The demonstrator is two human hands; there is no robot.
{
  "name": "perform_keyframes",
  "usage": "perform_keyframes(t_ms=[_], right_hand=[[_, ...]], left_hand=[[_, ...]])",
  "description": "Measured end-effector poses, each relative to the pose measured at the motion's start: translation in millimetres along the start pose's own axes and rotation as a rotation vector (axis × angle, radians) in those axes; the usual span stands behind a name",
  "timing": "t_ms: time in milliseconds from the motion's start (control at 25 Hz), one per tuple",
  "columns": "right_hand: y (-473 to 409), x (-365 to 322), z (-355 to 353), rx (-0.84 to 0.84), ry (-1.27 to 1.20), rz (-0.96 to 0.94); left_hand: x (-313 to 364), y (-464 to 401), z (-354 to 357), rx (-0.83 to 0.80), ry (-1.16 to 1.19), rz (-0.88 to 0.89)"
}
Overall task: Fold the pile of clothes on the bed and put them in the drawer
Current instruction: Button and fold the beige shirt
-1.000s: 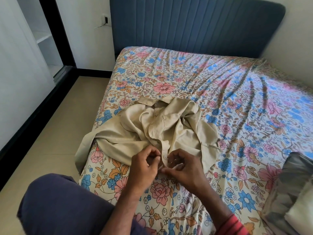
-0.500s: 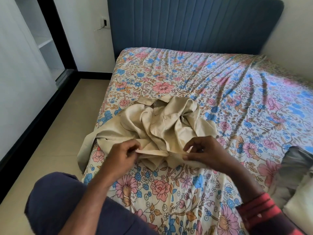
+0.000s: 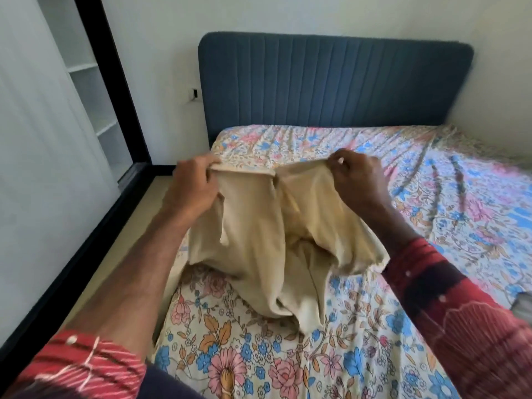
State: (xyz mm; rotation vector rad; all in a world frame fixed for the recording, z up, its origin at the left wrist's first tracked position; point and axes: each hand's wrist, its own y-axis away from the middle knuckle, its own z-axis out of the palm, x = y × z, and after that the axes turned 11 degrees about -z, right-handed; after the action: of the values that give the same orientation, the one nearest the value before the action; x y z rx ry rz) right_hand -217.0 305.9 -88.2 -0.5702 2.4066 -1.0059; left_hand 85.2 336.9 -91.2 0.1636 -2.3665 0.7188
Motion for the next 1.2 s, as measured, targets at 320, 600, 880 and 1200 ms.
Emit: perform_keyframes(t_ms=[320, 600, 880, 1200], right_hand=[[113, -26, 17, -0.296, -0.004, 0.032], [232, -65, 34, -0.414, -0.541, 0.414], [247, -93, 48, -0.092, -0.777, 0.784], [234, -84, 30, -0.124, -0.732, 0.725]], left_hand=[[-6, 151, 81, 0.007, 0.199, -0.017], [-2, 233, 100, -0.432, 0.726, -0.614], [-6, 246, 108, -0.487, 0.766, -0.654], [-16, 251, 109, -0.215, 0.515, -0.430]])
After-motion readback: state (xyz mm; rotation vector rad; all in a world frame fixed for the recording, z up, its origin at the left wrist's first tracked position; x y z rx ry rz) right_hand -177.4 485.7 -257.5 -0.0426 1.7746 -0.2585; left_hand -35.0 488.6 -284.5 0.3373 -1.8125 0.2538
